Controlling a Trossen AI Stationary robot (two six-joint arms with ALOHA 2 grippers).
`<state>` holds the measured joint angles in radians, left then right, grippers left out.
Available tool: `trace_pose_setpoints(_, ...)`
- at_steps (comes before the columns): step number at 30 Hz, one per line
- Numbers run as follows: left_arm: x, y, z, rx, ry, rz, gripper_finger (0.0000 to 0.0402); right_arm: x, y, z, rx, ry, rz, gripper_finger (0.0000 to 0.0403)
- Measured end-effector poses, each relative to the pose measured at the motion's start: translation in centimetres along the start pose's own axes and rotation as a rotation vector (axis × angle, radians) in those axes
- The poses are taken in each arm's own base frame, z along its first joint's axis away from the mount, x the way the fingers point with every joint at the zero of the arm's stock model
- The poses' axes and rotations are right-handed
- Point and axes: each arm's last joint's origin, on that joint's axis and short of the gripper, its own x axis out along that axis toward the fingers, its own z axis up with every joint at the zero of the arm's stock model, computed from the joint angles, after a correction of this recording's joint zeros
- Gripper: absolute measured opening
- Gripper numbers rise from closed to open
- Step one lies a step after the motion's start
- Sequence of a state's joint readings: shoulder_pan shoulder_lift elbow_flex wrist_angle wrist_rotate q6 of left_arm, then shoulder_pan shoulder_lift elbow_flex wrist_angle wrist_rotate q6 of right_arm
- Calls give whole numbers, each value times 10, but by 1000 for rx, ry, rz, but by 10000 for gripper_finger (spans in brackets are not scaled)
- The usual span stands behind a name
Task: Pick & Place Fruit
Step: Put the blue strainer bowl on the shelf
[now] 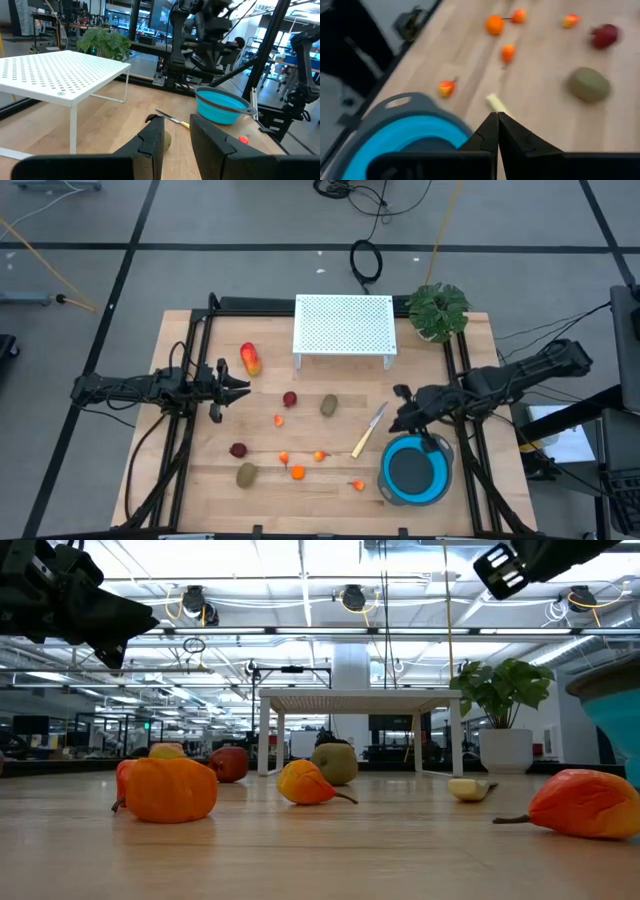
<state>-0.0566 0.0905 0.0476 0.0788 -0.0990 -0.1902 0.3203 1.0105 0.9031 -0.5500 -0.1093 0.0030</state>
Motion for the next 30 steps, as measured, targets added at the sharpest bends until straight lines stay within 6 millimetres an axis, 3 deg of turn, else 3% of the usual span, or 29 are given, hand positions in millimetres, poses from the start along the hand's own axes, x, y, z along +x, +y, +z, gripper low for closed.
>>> trace_pose_setpoints(8, 0, 0, 0, 0, 0, 0, 92, 11, 9, -7, -62, 116, 57, 0)
trace_pose_setpoints(15, 0, 0, 0, 0, 1, 0, 92, 15, 6, -19, -60, 255, -3, 18)
trace_pose_setpoints(20, 0, 0, 0, 0, 0, 0, 92, 14, 4, -26, -37, 336, -3, 66)
trace_pose_setpoints(30, 0, 0, 0, 5, 0, 6, 92, 19, -3, -30, 4, 350, -22, 202)
